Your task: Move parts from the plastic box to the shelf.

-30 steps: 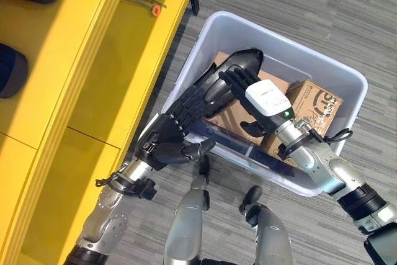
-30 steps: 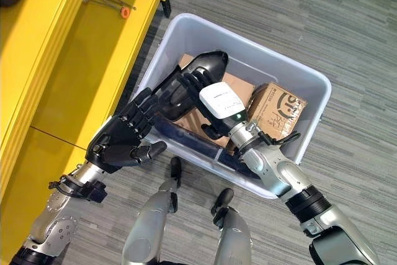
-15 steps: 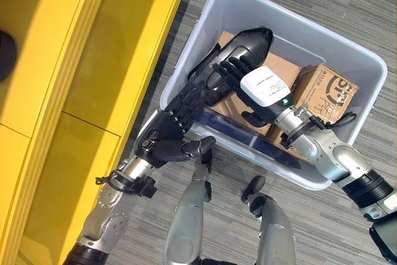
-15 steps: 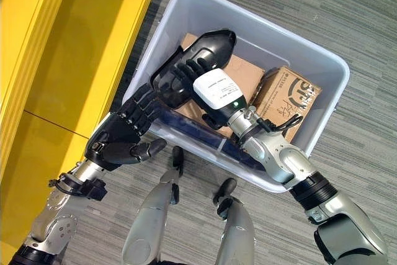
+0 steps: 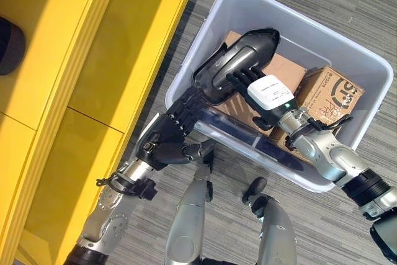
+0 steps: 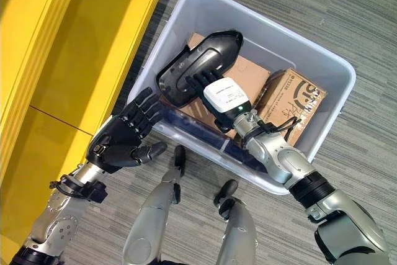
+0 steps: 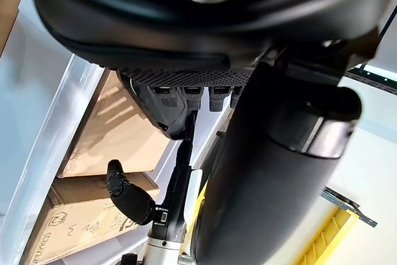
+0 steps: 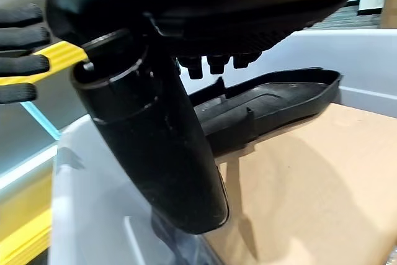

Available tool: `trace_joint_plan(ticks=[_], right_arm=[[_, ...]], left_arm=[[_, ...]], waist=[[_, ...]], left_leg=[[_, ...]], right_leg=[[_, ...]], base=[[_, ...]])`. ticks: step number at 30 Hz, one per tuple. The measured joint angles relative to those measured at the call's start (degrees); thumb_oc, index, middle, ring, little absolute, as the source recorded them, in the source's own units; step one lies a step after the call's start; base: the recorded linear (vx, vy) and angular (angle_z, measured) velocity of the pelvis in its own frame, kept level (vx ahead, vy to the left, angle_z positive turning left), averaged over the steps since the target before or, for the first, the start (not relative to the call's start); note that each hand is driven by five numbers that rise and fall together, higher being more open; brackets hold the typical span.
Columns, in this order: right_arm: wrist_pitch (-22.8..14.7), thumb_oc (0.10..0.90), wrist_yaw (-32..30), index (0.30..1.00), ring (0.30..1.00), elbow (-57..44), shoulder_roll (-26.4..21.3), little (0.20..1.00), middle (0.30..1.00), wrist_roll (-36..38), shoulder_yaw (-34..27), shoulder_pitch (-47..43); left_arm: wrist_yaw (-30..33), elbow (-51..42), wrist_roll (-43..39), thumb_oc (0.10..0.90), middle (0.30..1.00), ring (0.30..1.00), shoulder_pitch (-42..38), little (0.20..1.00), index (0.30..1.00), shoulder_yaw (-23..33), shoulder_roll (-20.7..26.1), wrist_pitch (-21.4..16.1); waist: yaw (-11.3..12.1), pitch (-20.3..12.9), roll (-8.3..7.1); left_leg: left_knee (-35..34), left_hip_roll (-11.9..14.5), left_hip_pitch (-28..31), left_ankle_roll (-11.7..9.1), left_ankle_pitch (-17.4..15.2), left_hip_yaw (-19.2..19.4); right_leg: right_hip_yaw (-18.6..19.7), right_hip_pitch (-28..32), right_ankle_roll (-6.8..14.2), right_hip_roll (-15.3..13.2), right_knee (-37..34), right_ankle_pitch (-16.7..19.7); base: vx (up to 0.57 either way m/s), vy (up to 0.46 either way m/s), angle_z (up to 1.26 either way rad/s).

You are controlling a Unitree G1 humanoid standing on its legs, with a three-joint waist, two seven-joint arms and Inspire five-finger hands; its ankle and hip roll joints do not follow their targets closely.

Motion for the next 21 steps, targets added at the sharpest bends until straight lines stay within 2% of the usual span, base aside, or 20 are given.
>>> trace_joint_plan(ticks=[6,14,17,19,21], right_arm=[[2.58,0.9,-2.06,1.0,1.0,5.23,1.74,1.0,1.0,-0.19,-0.1,-0.16],[3.28,0.9,-6.06,1.0,1.0,7.17,3.07,1.0,1.0,-2.08,-0.02,-3.71],[3.66,0.9,-7.85,1.0,1.0,9.23,3.97,1.0,1.0,-2.56,0.07,-5.54],[3.79,0.9,-11.3,1.0,1.0,9.13,4.02,1.0,1.0,-5.43,0.15,-7.48],[4.32,0.9,-11.36,1.0,1.0,8.38,4.15,1.0,1.0,-6.71,0.0,-9.35]], left_arm=[[-0.41,0.16,-0.02,0.9,1.0,1.0,-0.08,1.0,1.0,-0.03,0.03,0.01],[-0.4,0.18,-0.01,0.9,1.0,1.0,-0.63,1.0,1.0,-0.06,0.03,0.36],[-0.42,0.18,-0.01,0.9,1.0,1.0,-1.35,1.0,1.0,-0.19,0.03,0.38],[-0.42,0.17,-0.02,0.9,1.0,1.0,-1.33,1.0,1.0,-0.46,0.03,0.38],[-0.41,0.17,-0.02,0.9,1.0,1.0,-1.39,1.0,1.0,-1.23,0.07,0.48]], waist=[[-0.06,-0.01,0.03],[0.4,-0.04,0.3],[1.16,-0.03,0.95],[1.44,-0.06,2.17],[1.52,-0.09,2.25]], left_leg=[[-0.14,-0.12,-0.15,-0.18,0.06,0.07],[0.01,-0.42,-1.9,-0.01,0.55,-0.13],[0.01,-0.71,-1.94,0.0,0.57,-0.19],[0.02,-0.98,-2.3,-0.08,0.52,-0.39],[0.43,-1.03,-3.12,-0.11,0.47,-0.47]], right_leg=[[0.08,-0.45,-0.01,-0.49,0.36,-0.02],[0.06,-2.71,-0.36,-1.12,2.28,-0.97],[0.05,-2.79,-0.32,-1.29,2.51,-1.03],[-0.12,-3.12,-0.35,-1.67,3.04,-1.32],[-0.11,-3.89,-0.37,-1.98,3.35,-1.35]], base=[[0.0,0.0,0.0],[0.01,-0.002,0.02],[0.02,0.009,0.03],[0.03,0.015,0.09],[0.01,0.004,0.02]])
